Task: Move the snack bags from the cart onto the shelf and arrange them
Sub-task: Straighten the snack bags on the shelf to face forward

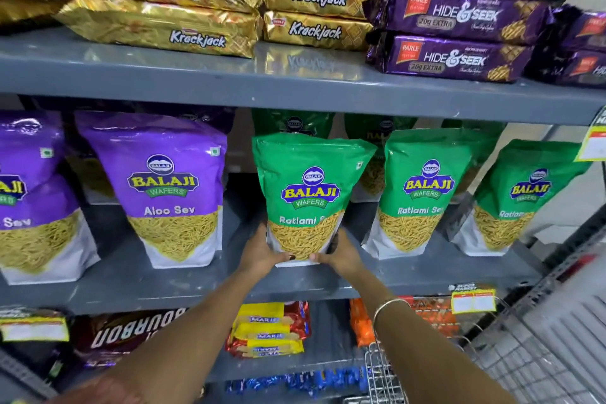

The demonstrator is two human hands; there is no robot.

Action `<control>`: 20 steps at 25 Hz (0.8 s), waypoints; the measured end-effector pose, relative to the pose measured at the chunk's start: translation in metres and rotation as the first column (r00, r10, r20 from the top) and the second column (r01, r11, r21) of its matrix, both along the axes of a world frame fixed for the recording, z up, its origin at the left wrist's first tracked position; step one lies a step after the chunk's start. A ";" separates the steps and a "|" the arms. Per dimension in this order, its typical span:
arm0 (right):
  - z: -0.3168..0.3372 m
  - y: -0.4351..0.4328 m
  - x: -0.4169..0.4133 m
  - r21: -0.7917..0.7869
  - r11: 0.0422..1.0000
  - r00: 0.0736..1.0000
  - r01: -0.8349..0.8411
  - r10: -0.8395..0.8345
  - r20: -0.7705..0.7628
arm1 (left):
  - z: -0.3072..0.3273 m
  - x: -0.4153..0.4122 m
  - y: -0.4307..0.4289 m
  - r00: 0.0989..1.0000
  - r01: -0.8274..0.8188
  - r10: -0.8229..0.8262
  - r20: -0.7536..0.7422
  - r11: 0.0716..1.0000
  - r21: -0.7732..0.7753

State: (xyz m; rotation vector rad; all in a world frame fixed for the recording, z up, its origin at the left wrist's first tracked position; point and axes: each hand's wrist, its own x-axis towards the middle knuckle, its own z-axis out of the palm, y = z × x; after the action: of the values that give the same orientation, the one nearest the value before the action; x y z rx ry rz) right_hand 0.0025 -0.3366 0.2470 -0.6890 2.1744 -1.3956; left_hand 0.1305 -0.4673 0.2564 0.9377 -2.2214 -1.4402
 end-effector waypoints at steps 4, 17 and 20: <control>0.026 0.015 0.058 0.086 0.985 0.912 0.147 -0.101 -0.398 | 0.005 0.039 0.010 0.990 -0.138 0.133 -0.038 0.948 -0.288; 0.025 -0.151 0.140 -0.114 0.973 0.978 -0.201 0.207 0.038 | -0.007 0.156 -0.140 0.954 -0.210 0.248 -0.167 0.954 0.213; 0.024 -0.146 0.140 -0.105 0.985 0.990 -0.139 0.141 0.012 | -0.007 0.156 -0.129 0.946 -0.243 0.269 -0.182 0.958 0.152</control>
State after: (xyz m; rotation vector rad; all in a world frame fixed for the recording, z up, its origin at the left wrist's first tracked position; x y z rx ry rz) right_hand 0.1425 -0.4829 0.2710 -0.8460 2.0079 -1.4432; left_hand 0.2864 -0.5962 0.2495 1.0293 -1.8063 -1.4942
